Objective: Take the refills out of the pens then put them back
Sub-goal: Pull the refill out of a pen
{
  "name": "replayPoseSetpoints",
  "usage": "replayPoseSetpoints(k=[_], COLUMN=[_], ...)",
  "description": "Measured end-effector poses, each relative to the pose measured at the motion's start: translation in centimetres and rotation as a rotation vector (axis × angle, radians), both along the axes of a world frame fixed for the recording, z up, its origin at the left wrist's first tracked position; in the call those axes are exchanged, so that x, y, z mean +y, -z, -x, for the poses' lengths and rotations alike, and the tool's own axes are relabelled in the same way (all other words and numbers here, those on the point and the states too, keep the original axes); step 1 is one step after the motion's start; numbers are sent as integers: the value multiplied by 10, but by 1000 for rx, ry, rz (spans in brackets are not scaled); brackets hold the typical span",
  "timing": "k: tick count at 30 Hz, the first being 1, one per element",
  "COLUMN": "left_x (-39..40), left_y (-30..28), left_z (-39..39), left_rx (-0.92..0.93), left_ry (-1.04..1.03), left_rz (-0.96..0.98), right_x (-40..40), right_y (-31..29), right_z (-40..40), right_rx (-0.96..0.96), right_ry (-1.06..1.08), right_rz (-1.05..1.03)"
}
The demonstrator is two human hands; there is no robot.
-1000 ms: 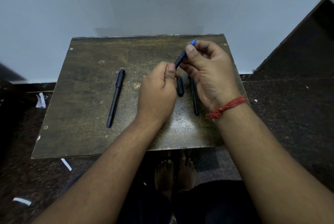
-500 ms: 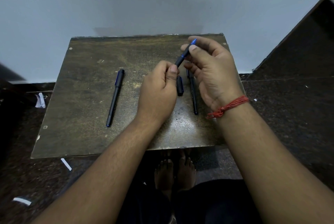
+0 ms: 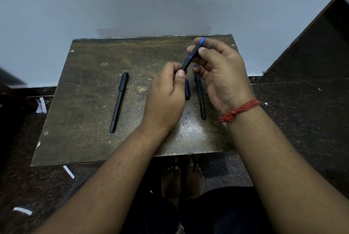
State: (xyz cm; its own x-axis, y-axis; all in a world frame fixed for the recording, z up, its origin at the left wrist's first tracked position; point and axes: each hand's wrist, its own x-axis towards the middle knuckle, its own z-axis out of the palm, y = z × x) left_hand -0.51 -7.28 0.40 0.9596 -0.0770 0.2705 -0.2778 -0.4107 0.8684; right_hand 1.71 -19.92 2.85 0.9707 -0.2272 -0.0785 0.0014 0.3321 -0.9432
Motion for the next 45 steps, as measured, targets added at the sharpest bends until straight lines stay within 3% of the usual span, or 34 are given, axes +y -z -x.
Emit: replayPoseSetpoints(k=[3,10,22,36,39,42,45], left_x=[0,0,0,2,3,6,8], left_y=[1,1,3,4,3,2,-1], left_z=[0,0,0,0,-2,-4,-6], left_rx=[0,3,-28,-68,-52,-27,-23], left_ry=[0,14,21,61,2,-96,-170], left_rz=[-5,-1,-35,-113,-61,22,79], right_x=[0,0,-7,-26,-28,-21,-10], right_y=[-2,-1,-5,-13,-10,0,1], right_z=[1,1,0,-2,-3,-2,4], right_rx=[4,-9,-58,-183,-128,-28,42], right_ry=[7,59,142,470,494,333,130], right_rz=[-46,69,-124,-344,-42,544,999])
